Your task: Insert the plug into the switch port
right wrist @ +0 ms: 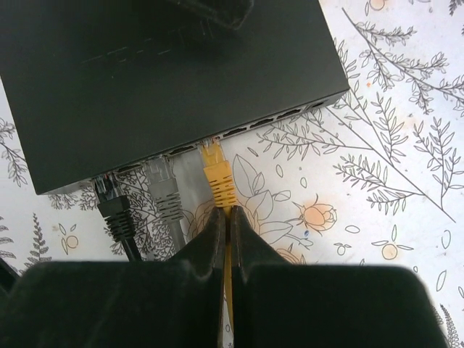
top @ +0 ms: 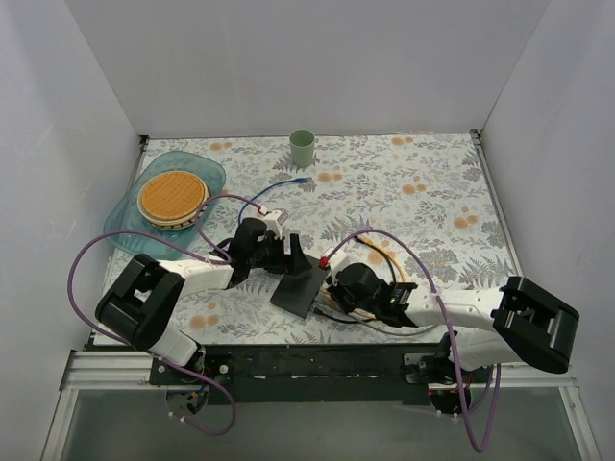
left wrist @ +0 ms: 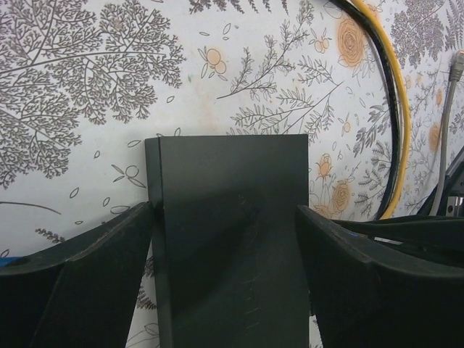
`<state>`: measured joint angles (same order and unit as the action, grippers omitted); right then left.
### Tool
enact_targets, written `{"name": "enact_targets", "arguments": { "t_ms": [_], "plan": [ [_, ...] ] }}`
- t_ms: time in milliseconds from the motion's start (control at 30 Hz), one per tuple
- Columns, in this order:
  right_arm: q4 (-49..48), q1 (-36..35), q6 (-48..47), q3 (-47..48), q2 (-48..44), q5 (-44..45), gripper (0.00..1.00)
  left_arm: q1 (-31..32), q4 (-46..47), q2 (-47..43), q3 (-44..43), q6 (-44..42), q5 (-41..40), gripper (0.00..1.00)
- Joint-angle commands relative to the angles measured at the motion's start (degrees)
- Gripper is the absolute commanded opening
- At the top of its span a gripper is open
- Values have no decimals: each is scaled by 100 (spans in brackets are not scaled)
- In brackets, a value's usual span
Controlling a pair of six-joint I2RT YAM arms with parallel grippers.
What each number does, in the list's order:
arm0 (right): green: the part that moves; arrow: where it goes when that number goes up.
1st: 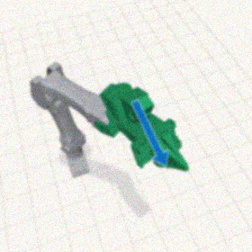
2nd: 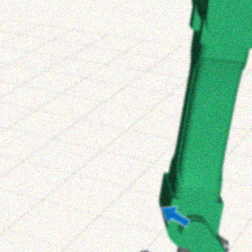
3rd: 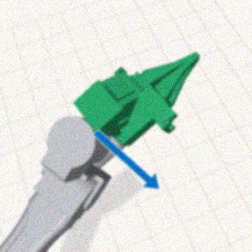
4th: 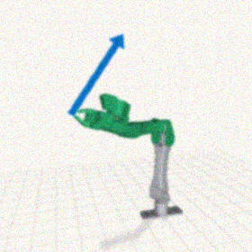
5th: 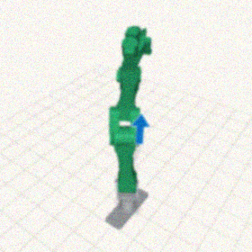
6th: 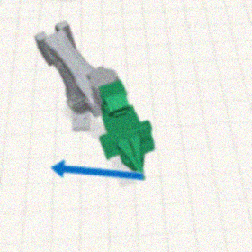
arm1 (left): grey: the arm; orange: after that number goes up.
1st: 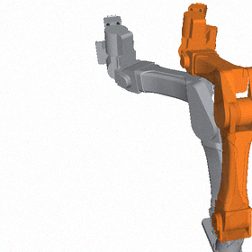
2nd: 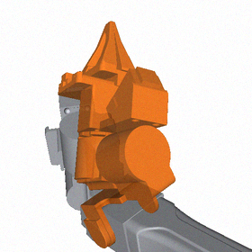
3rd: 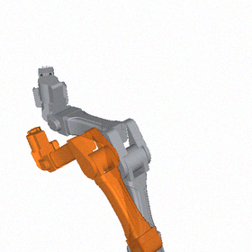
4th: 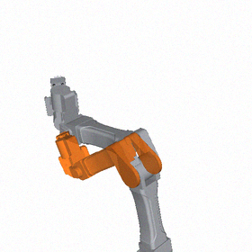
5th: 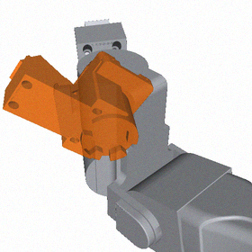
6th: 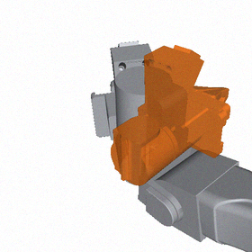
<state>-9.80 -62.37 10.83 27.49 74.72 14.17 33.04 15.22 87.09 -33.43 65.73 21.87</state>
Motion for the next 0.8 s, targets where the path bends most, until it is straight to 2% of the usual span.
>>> {"name": "enact_targets", "arguments": {
  "t_ms": [0,267,533,767],
  "plan": [
    [-1225,32,235,82,-256,323,1,10,-424,-237,135,115,431,76],
    [-1551,41,156,99,7,130,1,10,130,159,241,255,1381,61],
    [-1595,41,130,389,376,59,1,203,262,168,205,352,1707,56],
    [-1727,49,130,679,605,94,1,554,367,265,328,598,1672,54]
  ]
}}
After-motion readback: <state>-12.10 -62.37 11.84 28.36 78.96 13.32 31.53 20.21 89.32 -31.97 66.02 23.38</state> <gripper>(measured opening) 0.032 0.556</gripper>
